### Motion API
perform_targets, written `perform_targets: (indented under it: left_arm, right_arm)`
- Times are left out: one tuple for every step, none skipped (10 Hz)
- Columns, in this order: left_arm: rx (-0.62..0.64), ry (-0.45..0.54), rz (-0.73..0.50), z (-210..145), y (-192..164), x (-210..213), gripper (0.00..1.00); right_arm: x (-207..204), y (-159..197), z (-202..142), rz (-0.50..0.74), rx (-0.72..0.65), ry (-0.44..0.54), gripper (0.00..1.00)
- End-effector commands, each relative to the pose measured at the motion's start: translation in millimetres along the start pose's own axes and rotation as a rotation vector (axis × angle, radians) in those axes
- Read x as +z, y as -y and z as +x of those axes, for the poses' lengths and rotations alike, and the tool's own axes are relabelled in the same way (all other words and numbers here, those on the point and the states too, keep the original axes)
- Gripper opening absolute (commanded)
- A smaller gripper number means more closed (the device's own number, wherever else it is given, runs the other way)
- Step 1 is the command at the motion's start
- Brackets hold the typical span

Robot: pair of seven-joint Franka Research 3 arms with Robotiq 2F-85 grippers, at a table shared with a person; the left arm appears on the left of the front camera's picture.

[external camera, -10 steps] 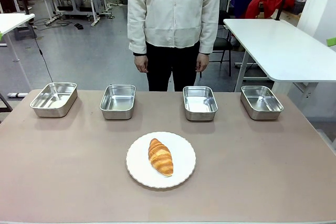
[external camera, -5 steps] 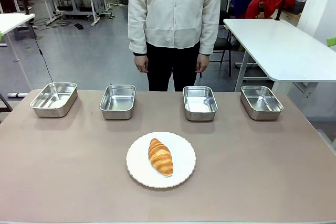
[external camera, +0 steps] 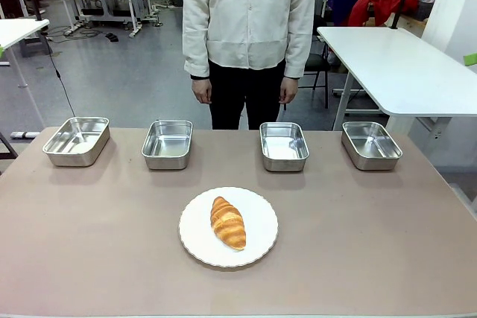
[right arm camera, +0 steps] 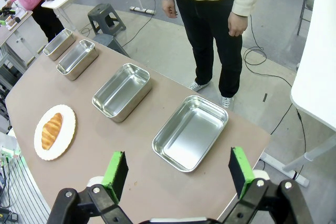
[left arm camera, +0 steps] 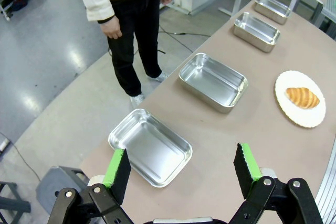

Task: Place the bread in the container.
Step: Place the Butter Roll into the Airtight Container indicated by the human.

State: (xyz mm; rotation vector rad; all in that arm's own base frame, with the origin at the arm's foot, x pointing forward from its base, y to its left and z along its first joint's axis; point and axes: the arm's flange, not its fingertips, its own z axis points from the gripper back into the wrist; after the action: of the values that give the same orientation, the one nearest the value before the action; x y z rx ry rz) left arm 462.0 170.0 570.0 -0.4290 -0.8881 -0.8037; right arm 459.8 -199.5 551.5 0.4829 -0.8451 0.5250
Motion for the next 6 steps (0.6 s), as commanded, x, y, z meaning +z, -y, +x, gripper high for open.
perform_targets:
  left_arm:
    - [-0.008,0.002,-0.005,-0.7,0.5,1.1,1.0]
    - [-0.008,0.002,-0.005,-0.7,0.5,1.1,1.0]
    - [-0.008,0.002,-0.005,-0.7,0.5,1.1,1.0]
    - [-0.008,0.002,-0.005,-0.7,0.5,1.1,1.0]
    - [-0.008,0.002,-0.005,-0.7,0.5,1.1,1.0]
    - [-0.008,0.002,-0.005,-0.7,0.5,1.1,1.0]
  right_arm:
    - [-0.1,-0.5,0.8,0.001,0.002,0.003,1.0]
    - [-0.1,-0.5,0.8,0.001,0.002,0.003,1.0]
    - [-0.1,-0.5,0.8,0.001,0.002,0.003,1.0]
    - [-0.1,-0.5,0.8,0.001,0.002,0.003,1.0]
    - [-0.1,-0.5,0.8,0.001,0.002,0.003,1.0]
    - [-0.1,-0.5,0.8,0.001,0.002,0.003,1.0]
